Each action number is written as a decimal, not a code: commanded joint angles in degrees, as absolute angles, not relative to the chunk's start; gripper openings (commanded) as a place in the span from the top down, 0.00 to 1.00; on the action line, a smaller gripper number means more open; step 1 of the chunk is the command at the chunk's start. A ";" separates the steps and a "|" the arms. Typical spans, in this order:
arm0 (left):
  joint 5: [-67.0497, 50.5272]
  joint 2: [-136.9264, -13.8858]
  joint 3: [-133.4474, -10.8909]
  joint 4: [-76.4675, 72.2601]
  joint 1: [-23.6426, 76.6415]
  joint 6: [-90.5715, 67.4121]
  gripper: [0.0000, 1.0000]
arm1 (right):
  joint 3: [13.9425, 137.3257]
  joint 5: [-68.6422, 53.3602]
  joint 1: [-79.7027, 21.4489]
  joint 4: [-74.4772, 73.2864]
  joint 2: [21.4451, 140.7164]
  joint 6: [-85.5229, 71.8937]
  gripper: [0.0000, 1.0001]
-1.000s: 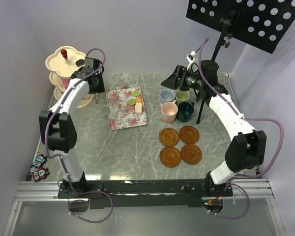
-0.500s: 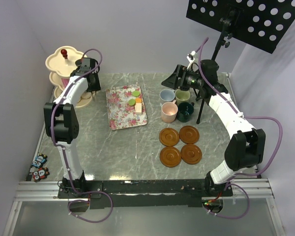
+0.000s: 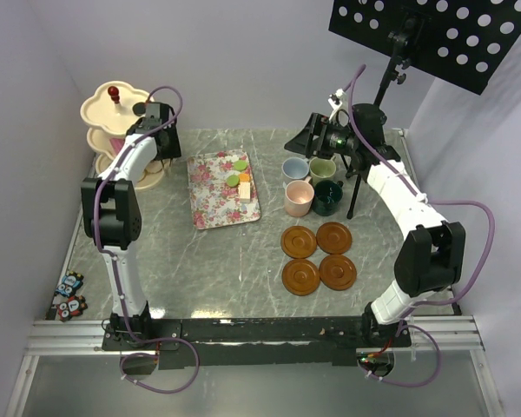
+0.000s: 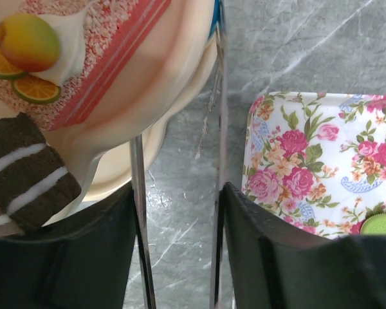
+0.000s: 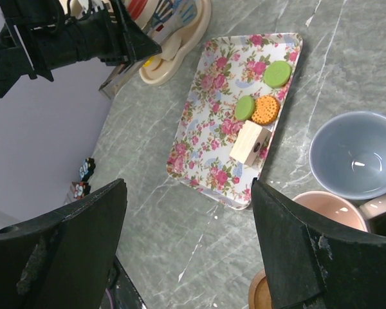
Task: Serve the afternoon tea
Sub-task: Place the desert on the desert table.
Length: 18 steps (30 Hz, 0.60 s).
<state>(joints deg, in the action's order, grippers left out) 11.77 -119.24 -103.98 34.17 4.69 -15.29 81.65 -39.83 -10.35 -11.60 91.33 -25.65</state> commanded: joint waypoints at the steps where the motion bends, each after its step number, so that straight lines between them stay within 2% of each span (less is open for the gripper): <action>1: 11.34 -119.01 -106.26 32.87 4.04 -15.56 0.41 | 84.73 -40.43 -9.93 -10.37 91.58 -24.96 0.16; 14: 11.95 -116.81 -103.18 31.91 4.13 -15.73 0.36 | 85.34 -40.96 -9.84 -10.28 92.20 -25.22 0.16; 16: 11.95 -116.46 -103.01 31.90 4.13 -15.82 0.38 | 85.25 -40.87 -9.93 -10.28 92.11 -25.22 0.16; 18: 12.04 -115.67 -102.40 31.47 4.31 -16.00 0.45 | 85.08 -40.87 -9.93 -10.28 92.02 -25.22 0.16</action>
<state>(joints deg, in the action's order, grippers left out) 11.62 -119.20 -103.35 33.04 4.58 -15.27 82.46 -40.03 -10.35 -11.64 92.14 -25.65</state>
